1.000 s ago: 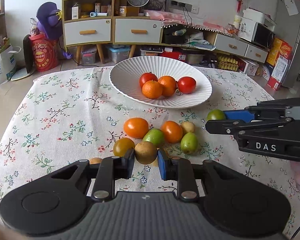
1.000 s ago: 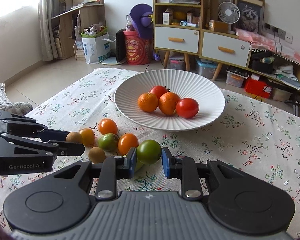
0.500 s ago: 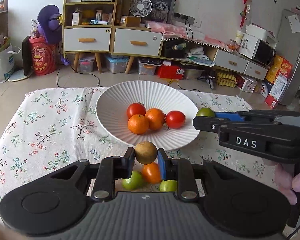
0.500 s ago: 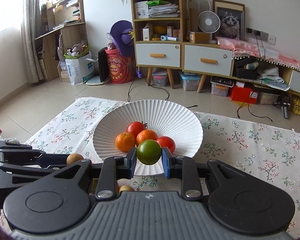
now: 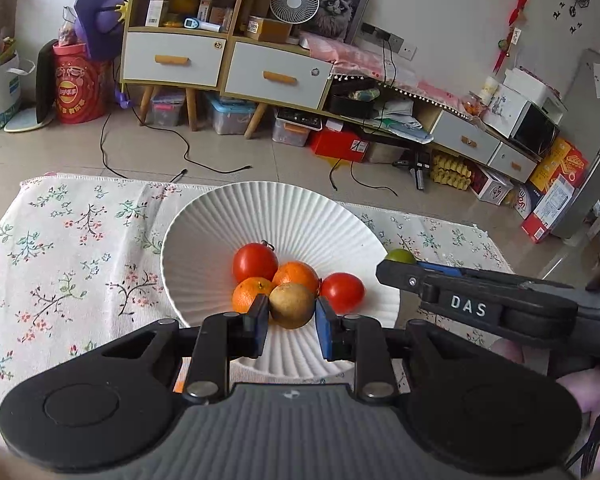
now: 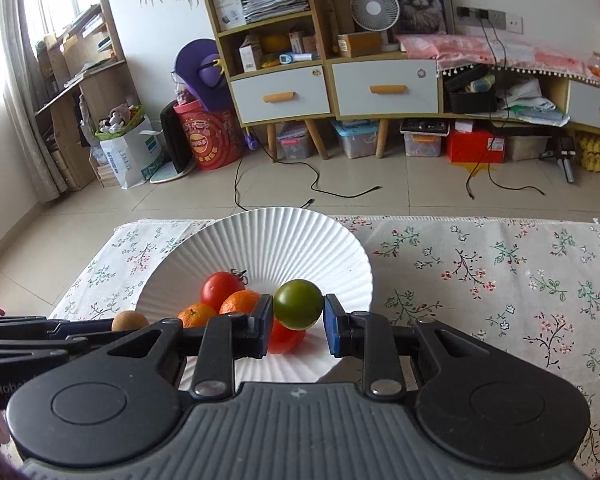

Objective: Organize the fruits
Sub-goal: 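Carry the longan into the white bowl with the left tool while the right tool carries the lime, then open both tools to drop the longan and lime into the bowl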

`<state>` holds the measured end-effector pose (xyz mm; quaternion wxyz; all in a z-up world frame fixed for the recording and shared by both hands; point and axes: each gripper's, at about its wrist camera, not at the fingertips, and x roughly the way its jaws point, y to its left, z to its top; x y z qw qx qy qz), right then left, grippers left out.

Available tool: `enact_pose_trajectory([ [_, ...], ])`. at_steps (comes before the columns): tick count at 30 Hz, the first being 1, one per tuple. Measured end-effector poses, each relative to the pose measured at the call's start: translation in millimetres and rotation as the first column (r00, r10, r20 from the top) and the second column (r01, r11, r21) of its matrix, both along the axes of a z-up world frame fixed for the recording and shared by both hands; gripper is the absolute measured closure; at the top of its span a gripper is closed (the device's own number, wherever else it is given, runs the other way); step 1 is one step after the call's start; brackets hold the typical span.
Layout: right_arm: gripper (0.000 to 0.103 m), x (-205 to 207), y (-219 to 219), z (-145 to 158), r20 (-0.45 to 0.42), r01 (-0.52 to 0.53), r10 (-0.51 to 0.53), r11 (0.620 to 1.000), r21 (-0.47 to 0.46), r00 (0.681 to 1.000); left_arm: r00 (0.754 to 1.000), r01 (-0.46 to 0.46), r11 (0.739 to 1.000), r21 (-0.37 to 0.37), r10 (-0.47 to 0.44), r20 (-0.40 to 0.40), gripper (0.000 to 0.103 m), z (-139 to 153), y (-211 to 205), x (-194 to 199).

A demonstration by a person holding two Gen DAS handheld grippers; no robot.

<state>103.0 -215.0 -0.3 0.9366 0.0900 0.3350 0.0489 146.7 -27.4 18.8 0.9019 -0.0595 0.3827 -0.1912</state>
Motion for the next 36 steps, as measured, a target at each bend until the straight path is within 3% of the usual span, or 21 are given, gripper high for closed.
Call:
enact_pose_trajectory([
  [7, 0.079, 6.5, -7.7, -2.9, -0.002, -0.070, 0.070, 0.996, 0.053, 0.998, 0.999, 0.014, 1.000, -0.023, -0.015, -0.045, 0.088, -5.6, -18.5, 42.8],
  [15, 0.079, 9.1, -10.9, -8.4, -0.019, -0.095, 0.096, 0.993, 0.075, 0.995, 0.993, 0.049, 0.998, 0.031, -0.046, -0.113, 0.088, -20.0, -49.2, 67.9],
  [27, 0.079, 9.3, -11.6, -11.8, -0.039, -0.083, 0.085, 0.995, 0.062, 0.996, 0.986, 0.042, 0.993, 0.109, -0.024, -0.164, 0.088, -24.7, -60.3, 79.5],
  [36, 0.076, 9.1, -13.8, -9.6, -0.032, -0.081, 0.084, 0.994, 0.077, 0.996, 0.987, 0.038, 0.992, 0.119, -0.019, -0.162, 0.086, -24.5, -62.5, 82.3],
])
